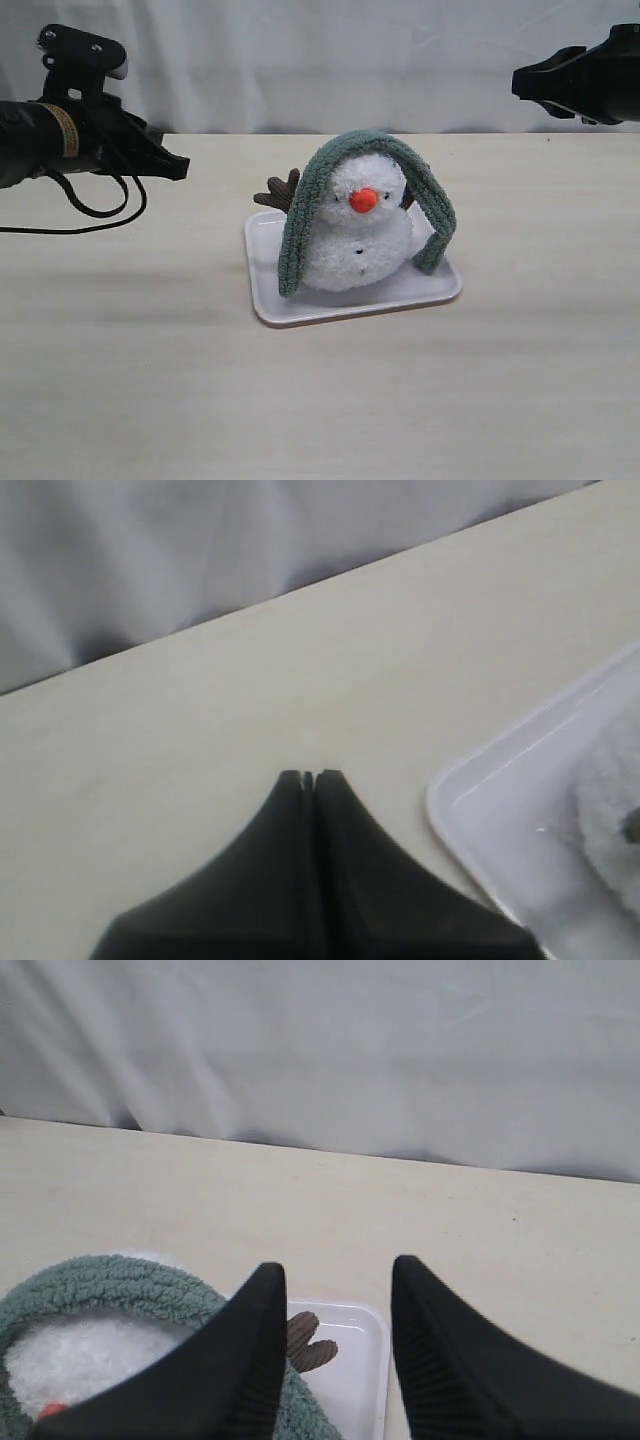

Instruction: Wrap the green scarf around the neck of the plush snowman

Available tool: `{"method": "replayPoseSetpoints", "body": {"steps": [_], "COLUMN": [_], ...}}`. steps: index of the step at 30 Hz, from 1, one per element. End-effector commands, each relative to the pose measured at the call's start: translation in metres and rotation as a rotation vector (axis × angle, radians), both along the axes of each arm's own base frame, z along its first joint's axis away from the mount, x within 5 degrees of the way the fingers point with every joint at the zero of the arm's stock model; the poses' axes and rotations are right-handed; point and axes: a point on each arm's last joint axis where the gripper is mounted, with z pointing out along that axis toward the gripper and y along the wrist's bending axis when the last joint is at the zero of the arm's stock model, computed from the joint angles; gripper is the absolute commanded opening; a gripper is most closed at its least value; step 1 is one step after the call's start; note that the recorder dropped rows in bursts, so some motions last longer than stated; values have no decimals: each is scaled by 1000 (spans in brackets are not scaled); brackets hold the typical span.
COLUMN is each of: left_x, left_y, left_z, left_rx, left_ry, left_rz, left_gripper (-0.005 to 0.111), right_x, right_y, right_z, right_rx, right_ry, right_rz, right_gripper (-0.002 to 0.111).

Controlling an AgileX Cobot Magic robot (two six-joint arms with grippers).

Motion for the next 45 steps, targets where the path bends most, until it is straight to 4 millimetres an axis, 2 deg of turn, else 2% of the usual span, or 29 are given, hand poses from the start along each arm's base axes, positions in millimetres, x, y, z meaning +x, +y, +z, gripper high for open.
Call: {"method": "replayPoseSetpoints", "body": {"steps": [1, 5, 7, 10, 12, 14, 16, 20, 22, 24, 27, 30, 34, 35, 36, 37, 38, 39, 42, 45], "left_x": [-3, 5, 11, 18, 23, 26, 26, 24, 24, 23, 16, 11, 3, -4, -6, -13, -16, -22, -28, -23], "left_y": [-11, -9, -4, 12, 28, 42, 47, 38, 36, 35, 20, -4, -37, -55, -62, -78, -85, -96, -111, -129], "left_z": [6, 19, 26, 38, 48, 57, 60, 61, 62, 61, 54, 47, 43, 45, 46, 49, 50, 51, 51, 36], "left_rx": [-110, -138, -73, 141, 308, 403, 363, 122, 36, 23, 17, 34, 49, 39, 27, 36, 46, 69, 138, 198], "left_ry": [-5, 14, 9, 5, 43, 94, 181, 425, 448, 460, 498, 461, 383, 359, 344, 294, 273, 235, 157, 74], "left_rz": [4, 73, 112, 216, 345, 415, 394, 90, 18, 12, -32, -91, -193, -288, -328, -443, -489, -571, -665, -673], "left_gripper": [0, 0, 0, 0, 0, 0, 0, 0, 0, 0, 0, 0, 0, 0, 1, 6, 10, 19, 31, 34], "right_x": [-3, 1, 2, 4, 4, 5, 5, 5, 4, 3, 2, 0, -3, -4, -4, -4, -5, -6, -7, -7], "right_y": [-1, 1, 1, 0, 0, 0, 0, 0, 2, 3, 7, 16, 35, 39, 39, 39, 40, 43, 53, 93], "right_z": [2, 2, 0, -2, -3, -3, -4, -5, -5, -5, -5, -5, -4, -5, -5, -4, -4, -4, -6, -29], "right_rx": [2, 16, 18, 12, 11, 11, 10, 14, 24, 35, 50, 52, 38, 27, 18, -6, -9, -9, -18, -120], "right_ry": [-6, 1, 7, 11, 12, 15, 16, 20, 24, 29, 36, 38, 32, 26, 21, 8, 5, 2, 3, 4], "right_rz": [-2, 27, 32, 15, 13, 13, 14, 17, 33, 51, 89, 141, 216, 227, 228, 247, 263, 300, 335, 486], "right_gripper": [34, 34, 34, 34, 34, 34, 34, 34, 34, 34, 34, 35, 46, 48, 47, 47, 46, 44, 33, 10]}}
